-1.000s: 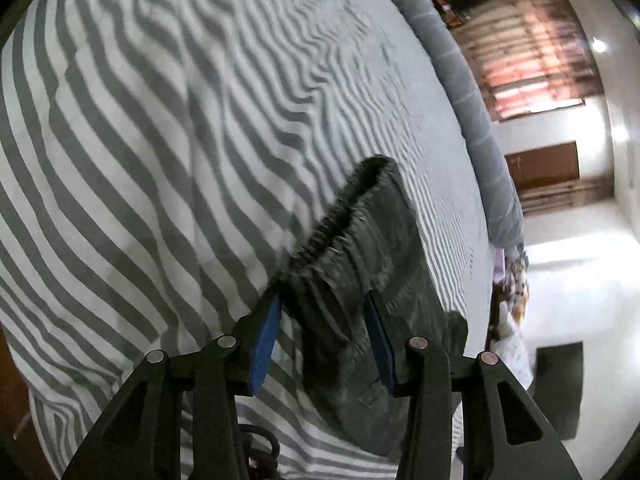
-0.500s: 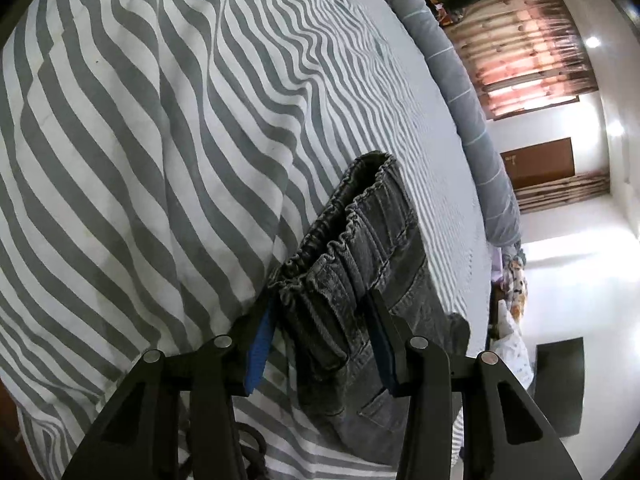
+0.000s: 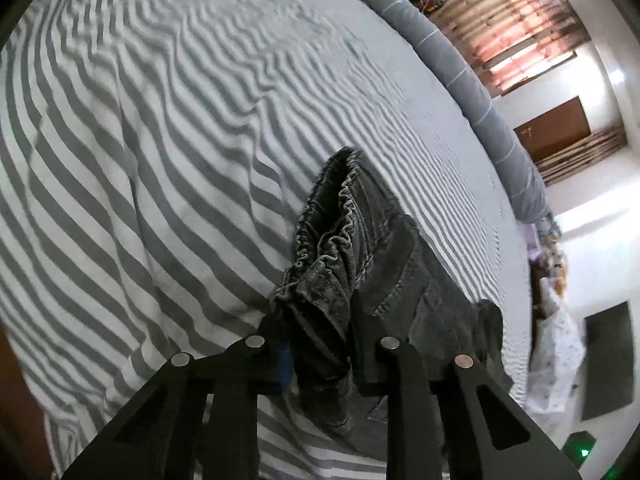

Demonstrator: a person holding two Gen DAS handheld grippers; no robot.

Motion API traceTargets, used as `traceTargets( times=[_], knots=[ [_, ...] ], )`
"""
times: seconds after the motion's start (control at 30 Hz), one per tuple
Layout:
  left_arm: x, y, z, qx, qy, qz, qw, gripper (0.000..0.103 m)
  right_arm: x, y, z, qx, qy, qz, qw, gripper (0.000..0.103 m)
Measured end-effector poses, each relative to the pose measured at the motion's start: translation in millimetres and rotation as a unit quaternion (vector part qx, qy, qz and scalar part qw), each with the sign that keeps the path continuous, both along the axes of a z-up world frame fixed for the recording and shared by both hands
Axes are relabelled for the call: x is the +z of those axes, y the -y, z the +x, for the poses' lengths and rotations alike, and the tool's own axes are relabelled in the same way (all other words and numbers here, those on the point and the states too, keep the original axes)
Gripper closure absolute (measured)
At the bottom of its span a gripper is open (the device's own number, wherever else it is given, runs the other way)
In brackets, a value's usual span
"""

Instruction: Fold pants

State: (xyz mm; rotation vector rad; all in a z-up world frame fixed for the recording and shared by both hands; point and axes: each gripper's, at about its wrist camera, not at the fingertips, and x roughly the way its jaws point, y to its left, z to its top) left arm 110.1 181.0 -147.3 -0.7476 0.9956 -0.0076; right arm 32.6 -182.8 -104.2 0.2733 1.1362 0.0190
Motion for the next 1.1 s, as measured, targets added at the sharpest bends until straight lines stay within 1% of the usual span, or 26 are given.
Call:
traceTargets(
  times=[0.03,0.13,0.23,0.3,0.37,0.47,0.53,0.57,0.6,0.67,0.8,0.87,0.97,1.03,1.1],
  knots=[
    [12,9,-1,-0.003,0.005,0.02,0.9998,0.082,1,5,-1,-0.003,0.002,0.004,1.0,0.031],
    [39,29,-4,-0.017,0.019,0.051,0.9984,0.082,7,21,-8,-0.019,0.014,0.017,1.0,0.031],
    [65,52,-8,-0.036,0.036,0.068,0.9964,0.082,11,39,-16,-0.033,0.025,0.03,0.999,0.031],
    [82,68,-12,-0.058,0.055,0.065,0.9947,0.083,13,50,-22,-0.042,0.031,0.043,0.998,0.031],
    [100,95,-14,-0.083,0.066,0.092,0.9901,0.083,13,61,-28,-0.049,0.035,0.055,0.997,0.031],
    [122,135,-17,-0.125,0.086,0.095,0.9839,0.083,15,77,-37,-0.059,0.043,0.06,0.996,0.031],
    [135,172,-17,-0.166,0.102,0.102,0.9755,0.083,16,90,-44,-0.068,0.051,0.072,0.994,0.031],
    [138,184,-16,-0.179,0.106,0.102,0.9727,0.083,17,95,-47,-0.072,0.053,0.074,0.993,0.031],
    [142,205,-16,-0.2,0.112,0.1,0.9682,0.083,17,103,-50,-0.077,0.057,0.078,0.992,0.031],
    [147,232,-16,-0.229,0.118,0.094,0.9618,0.083,17,116,-55,-0.088,0.06,0.081,0.991,0.031],
    [150,297,-12,-0.286,0.131,0.087,0.9453,0.083,15,143,-65,-0.113,0.066,0.09,0.987,0.031],
    [145,328,-9,-0.309,0.125,0.08,0.9393,0.083,11,159,-70,-0.129,0.065,0.097,0.985,0.031],
    [126,374,-5,-0.344,0.102,0.075,0.9304,0.083,2,181,-78,-0.15,0.062,0.105,0.981,0.031],
    [114,401,-6,-0.363,0.089,0.089,0.9231,0.083,-5,196,-83,-0.164,0.059,0.114,0.978,0.031],
    [103,419,-10,-0.377,0.08,0.104,0.9169,0.083,-13,209,-88,-0.177,0.056,0.121,0.975,0.031]
  ],
)
